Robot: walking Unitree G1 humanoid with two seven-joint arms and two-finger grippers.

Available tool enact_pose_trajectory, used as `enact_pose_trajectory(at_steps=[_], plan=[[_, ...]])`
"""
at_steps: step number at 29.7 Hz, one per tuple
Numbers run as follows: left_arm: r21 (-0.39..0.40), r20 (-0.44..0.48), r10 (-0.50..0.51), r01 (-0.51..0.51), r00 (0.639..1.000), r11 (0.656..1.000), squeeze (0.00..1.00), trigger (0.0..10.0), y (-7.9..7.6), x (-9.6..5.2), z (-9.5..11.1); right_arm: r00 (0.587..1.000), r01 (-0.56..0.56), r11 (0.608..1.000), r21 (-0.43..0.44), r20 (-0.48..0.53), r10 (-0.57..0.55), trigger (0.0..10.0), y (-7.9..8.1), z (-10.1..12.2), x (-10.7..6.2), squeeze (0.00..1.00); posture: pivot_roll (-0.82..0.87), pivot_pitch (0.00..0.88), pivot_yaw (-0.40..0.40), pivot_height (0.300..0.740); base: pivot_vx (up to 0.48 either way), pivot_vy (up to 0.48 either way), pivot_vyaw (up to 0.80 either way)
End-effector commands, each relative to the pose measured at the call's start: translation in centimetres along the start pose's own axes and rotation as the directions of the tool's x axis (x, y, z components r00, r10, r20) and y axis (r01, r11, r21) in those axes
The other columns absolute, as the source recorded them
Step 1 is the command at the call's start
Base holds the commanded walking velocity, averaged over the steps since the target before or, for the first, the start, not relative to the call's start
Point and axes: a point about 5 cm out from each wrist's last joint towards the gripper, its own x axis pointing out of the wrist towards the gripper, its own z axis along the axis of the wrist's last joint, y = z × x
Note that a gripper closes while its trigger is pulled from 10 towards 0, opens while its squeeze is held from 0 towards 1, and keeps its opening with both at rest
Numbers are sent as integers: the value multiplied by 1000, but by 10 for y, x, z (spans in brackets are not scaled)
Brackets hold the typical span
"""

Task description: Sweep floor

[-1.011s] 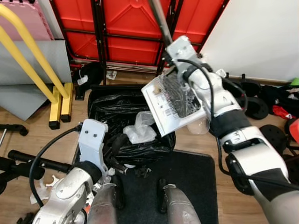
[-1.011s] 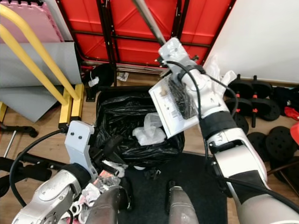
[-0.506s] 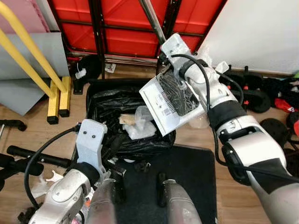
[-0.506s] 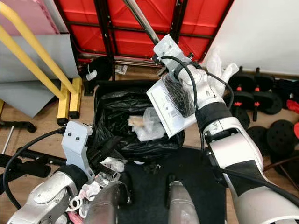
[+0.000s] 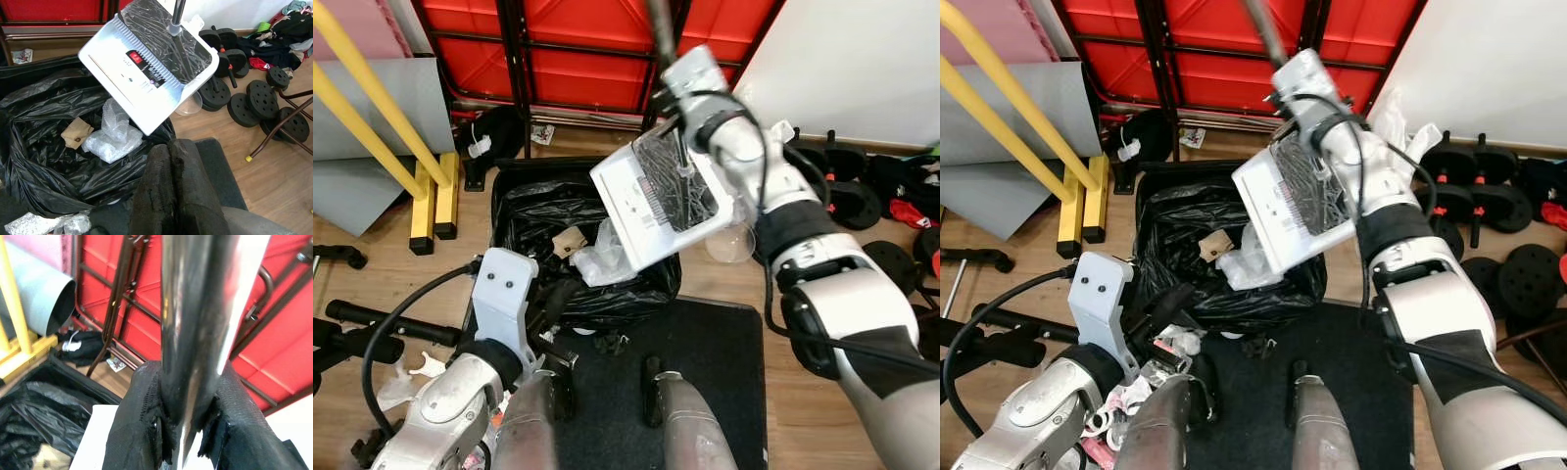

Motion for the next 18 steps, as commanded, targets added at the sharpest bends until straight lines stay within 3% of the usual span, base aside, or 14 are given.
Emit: enact_pose_trajectory(at_steps=[1, 8, 9, 10, 11, 14, 16, 18], plan=[[-32, -39, 24, -26, 999, 999, 0, 10000, 0, 1, -10, 997, 42, 996, 82, 62, -47, 10000, -12, 5, -10, 0, -77, 361, -126, 740, 0, 0, 0], [-50, -39, 42, -44, 998, 998, 0, 10000, 6, 6, -14, 988, 95, 970, 224, 100, -119, 10000, -16, -4, -33, 0, -82, 319, -123, 740, 0, 0, 0], [-45, -44, 48, -50, 998, 998, 0, 10000, 8, 9, -17, 986, 101, 961, 256, 104, -132, 10000, -10, -8, -43, 0, -82, 302, -121, 740, 0, 0, 0], [-45, -44, 48, -50, 998, 998, 0, 10000, 8, 9, -17, 986, 101, 961, 256, 104, -132, 10000, -10, -8, -43, 0, -82, 302, -121, 740, 0, 0, 0], [-49, -44, 42, -44, 998, 998, 0, 10000, 10, 11, -19, 985, 101, 955, 280, 104, -135, 10000, 0, -13, -55, 0, -87, 285, -118, 740, 480, 0, 0], [-46, -46, 47, -49, 998, 998, 0, 10000, 11, 13, -21, 986, 99, 950, 296, 102, -134, 10000, 9, -17, -65, 0, -88, 281, -116, 740, 480, 0, 0], [-42, -34, 78, -80, 996, 996, 0, 10000, 18, 19, -22, 991, 89, 944, 318, 70, -117, 10000, 29, -29, -83, 0, -93, 247, -111, 740, 240, 0, 0], [-34, -42, 98, -100, 994, 994, 0, 10000, 22, 24, -24, 993, 92, 939, 331, 40, -112, 10000, 38, -38, -94, 0, -89, 231, -115, 740, 0, 0, 0]])
